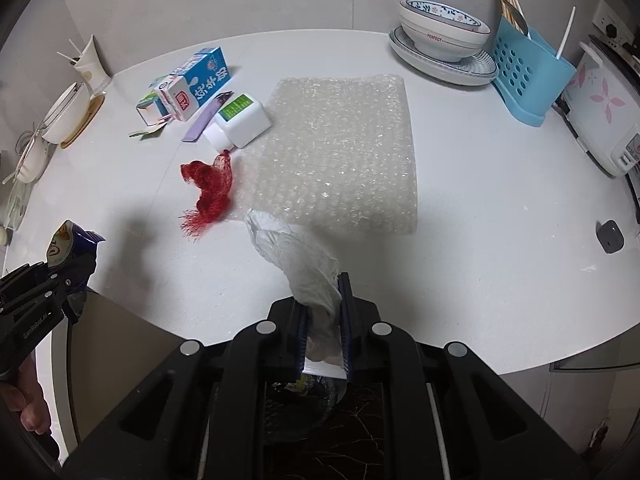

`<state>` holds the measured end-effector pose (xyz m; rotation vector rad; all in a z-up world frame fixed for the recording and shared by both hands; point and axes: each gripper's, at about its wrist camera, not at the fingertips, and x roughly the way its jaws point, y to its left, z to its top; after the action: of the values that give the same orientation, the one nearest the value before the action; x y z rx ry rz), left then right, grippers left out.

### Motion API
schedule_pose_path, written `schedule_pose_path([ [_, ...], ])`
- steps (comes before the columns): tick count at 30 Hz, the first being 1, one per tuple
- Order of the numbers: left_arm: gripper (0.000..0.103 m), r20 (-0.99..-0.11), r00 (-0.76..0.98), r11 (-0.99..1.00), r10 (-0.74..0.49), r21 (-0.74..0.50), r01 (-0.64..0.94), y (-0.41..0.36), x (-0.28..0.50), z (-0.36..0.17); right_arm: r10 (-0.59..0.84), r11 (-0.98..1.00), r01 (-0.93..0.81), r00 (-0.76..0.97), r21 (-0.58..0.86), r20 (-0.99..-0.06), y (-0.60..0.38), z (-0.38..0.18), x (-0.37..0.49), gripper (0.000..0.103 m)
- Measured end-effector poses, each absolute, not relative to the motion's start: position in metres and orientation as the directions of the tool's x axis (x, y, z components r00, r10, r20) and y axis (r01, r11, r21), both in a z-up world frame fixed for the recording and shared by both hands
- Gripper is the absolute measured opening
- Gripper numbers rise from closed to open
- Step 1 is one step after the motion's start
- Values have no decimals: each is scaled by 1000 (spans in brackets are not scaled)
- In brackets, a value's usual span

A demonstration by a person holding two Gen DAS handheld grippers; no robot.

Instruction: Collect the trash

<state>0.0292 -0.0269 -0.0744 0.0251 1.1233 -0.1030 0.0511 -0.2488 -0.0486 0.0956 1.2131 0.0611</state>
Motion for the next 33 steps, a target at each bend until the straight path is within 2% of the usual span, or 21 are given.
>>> schedule_pose_path([
  [17, 26, -893, 442, 994, -89, -50, 101, -22, -27, -63, 128, 992, -38, 390, 123, -912, -230, -33, 10, 13],
  [33, 26, -903, 416, 994, -102, -81, 69, -15, -70, -84, 182, 983, -91, 379, 159, -907, -229, -44, -32, 13],
])
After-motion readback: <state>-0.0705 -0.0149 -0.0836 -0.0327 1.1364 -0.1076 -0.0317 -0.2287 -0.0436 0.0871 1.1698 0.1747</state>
